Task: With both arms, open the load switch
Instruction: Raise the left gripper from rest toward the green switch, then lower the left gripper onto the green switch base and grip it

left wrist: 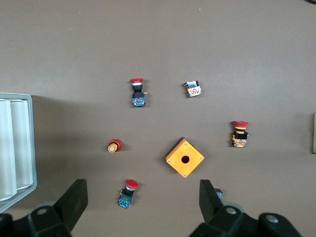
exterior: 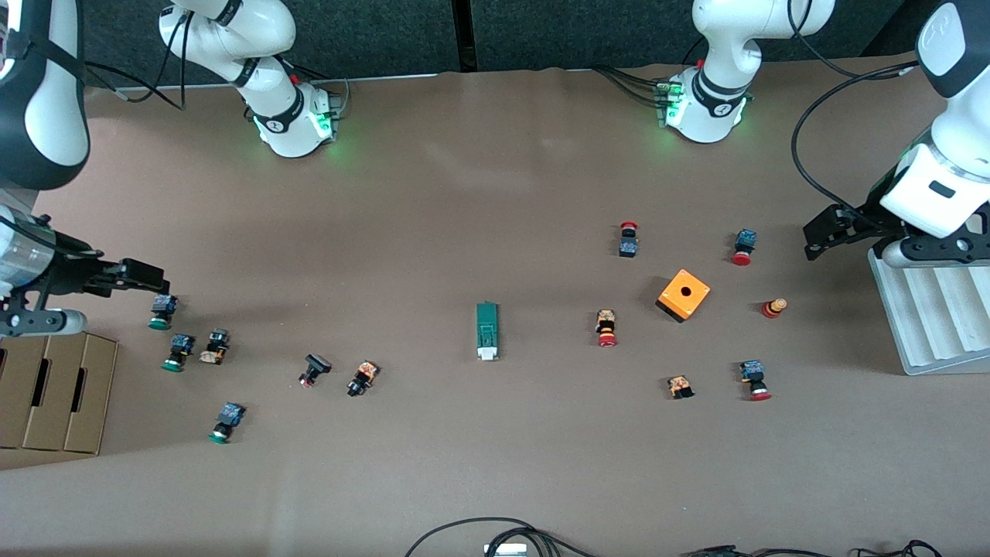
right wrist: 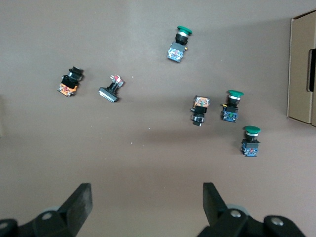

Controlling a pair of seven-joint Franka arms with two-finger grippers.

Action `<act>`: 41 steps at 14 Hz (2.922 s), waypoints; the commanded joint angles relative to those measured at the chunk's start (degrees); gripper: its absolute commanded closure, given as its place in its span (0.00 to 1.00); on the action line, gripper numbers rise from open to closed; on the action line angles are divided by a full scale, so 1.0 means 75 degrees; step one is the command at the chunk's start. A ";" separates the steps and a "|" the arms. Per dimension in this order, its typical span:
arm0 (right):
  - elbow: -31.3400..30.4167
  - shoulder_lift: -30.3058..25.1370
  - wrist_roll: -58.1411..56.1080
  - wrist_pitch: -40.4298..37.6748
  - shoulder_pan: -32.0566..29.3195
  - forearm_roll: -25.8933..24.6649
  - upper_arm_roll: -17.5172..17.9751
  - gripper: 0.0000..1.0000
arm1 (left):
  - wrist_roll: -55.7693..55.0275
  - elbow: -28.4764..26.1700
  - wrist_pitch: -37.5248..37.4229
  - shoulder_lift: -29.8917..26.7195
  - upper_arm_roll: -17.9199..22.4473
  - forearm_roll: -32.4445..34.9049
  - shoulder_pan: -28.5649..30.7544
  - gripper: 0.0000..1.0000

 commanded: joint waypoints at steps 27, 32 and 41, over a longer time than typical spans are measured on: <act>0.0100 0.0717 -0.0293 0.0703 0.0596 0.0554 0.0202 0.01 | -0.9996 0.0128 0.2774 0.2624 -0.2734 0.3841 -0.2896 0.01; 0.0100 0.0717 -0.0329 0.0691 0.0595 0.0964 0.0167 0.77 | -1.2765 0.0151 0.2774 0.3433 -0.2734 0.5975 -0.3822 0.01; 0.0124 0.0717 -0.0305 0.0668 0.0595 0.0965 0.0178 1.00 | -1.5039 0.0222 0.3416 0.5202 -0.2711 0.8939 -0.4914 0.00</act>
